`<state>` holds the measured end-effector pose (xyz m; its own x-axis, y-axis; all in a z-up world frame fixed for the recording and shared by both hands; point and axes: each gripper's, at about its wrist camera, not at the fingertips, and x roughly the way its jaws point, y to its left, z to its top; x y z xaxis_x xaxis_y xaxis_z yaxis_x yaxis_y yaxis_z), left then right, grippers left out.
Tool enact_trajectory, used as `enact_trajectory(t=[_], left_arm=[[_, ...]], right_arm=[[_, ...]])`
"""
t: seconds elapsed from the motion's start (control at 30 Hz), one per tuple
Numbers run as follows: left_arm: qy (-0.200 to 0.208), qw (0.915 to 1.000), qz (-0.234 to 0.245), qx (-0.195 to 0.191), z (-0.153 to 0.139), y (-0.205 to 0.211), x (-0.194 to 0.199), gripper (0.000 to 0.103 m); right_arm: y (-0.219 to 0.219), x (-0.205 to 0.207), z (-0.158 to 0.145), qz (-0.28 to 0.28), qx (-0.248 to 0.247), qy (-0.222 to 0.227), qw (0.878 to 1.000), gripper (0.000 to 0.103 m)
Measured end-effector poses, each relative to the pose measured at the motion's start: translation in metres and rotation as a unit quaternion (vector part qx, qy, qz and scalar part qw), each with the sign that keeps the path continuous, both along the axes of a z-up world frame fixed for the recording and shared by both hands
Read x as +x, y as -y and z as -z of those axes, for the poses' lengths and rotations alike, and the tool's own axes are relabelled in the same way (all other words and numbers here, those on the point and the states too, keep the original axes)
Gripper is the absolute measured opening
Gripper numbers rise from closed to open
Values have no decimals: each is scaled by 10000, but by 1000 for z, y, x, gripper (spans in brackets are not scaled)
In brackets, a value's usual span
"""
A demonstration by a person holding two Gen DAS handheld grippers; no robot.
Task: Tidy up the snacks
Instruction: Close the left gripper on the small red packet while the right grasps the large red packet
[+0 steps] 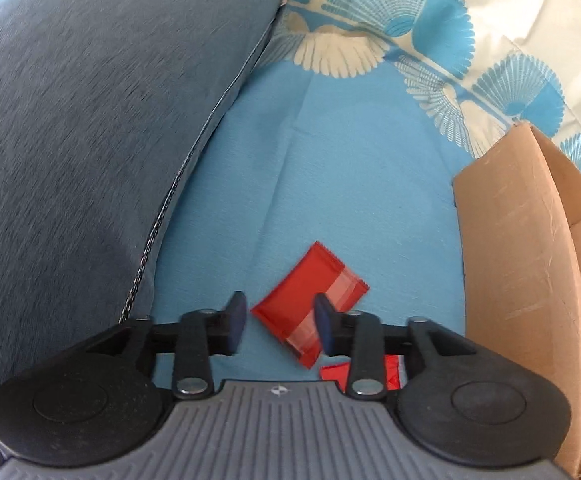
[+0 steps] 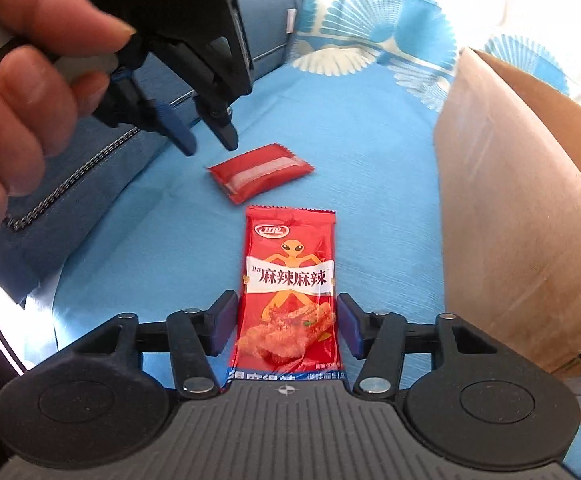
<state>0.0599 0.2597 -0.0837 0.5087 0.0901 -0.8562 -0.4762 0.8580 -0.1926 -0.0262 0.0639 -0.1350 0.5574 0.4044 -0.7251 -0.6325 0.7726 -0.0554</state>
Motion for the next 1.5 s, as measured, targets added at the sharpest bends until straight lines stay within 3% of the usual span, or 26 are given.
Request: enact_trajectory(t=[0.1,0.3,0.47,0.67,0.8,0.87,0.9,1.0,1.5], left_arm=[[-71,9996,249,74,4,6,10,61],[-298,9969,612,397,17,24,31,78],[-422,9958,697,421,25,34,42,79],[-615,9940,748,511,33,44,52,79],[-759,9908,866,715,36,50,53,76],[-787,9895,881,828,36,51,52,67],[-771,9894,868,868,36,51,51,59],[-713,9908,786,841,34,45,48,50],[23,9970,211,740,-5,22,20,47]], right_arm=[[3,6,2,29,89,-33,10000,67],[1,22,8,84,187,-148,9997,71],[-3,29,10,91,238,-160,9995,71],[-1,34,11,195,295,-179,9992,70],[1,35,9,233,333,-153,9991,55],[3,34,8,255,369,-171,9988,52],[3,35,7,260,386,-177,9988,51],[5,34,6,298,407,-148,9986,50],[21,17,-14,292,669,360,9967,49]])
